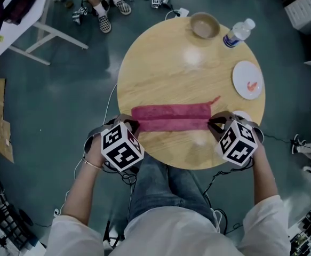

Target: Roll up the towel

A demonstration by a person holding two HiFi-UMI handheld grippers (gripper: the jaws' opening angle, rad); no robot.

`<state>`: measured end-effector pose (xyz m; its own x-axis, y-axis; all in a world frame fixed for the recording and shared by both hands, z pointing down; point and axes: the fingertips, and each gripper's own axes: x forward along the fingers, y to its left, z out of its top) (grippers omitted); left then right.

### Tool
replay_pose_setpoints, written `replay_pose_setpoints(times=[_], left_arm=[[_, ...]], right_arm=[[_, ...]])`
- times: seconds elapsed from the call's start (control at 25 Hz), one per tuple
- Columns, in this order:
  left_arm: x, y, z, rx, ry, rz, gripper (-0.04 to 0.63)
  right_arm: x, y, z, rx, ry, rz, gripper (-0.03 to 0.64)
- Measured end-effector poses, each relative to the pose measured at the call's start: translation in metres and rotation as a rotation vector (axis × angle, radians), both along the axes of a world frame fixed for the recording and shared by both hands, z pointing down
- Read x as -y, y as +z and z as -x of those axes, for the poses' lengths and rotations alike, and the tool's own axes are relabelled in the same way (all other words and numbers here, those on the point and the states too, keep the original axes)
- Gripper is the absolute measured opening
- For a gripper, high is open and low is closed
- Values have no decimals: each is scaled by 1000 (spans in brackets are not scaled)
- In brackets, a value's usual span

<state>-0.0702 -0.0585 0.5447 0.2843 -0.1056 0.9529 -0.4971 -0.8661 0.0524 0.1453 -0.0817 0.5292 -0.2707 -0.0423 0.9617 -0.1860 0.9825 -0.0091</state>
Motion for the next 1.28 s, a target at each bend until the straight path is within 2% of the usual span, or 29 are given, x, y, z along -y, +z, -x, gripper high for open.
replay_pose_setpoints(times=[0.28,0.52,0.64,0.84,1.0,1.16,1.28], left_arm=[[16,8,3,36,-37,-4,26],[26,15,3,61,-10,-40,28],[28,13,5,43,17,-68,45],[30,-5,14,-33,17,-96,74],[11,-21,10,-65,74,-105,81],[-8,-13,-3,-32,153,-121,81],[-14,-3,-9,-25,159,-119,80]], right_arm=[[12,7,2,-4,38,-7,23],[22,19,3,-15,55,-45,29],[26,18,2,-1,67,-61,52],[31,2,-5,41,95,-79,81],[13,-10,-3,58,54,-81,95],[-8,-2,4,34,-26,-76,100],[-16,9,7,19,-59,-78,103]])
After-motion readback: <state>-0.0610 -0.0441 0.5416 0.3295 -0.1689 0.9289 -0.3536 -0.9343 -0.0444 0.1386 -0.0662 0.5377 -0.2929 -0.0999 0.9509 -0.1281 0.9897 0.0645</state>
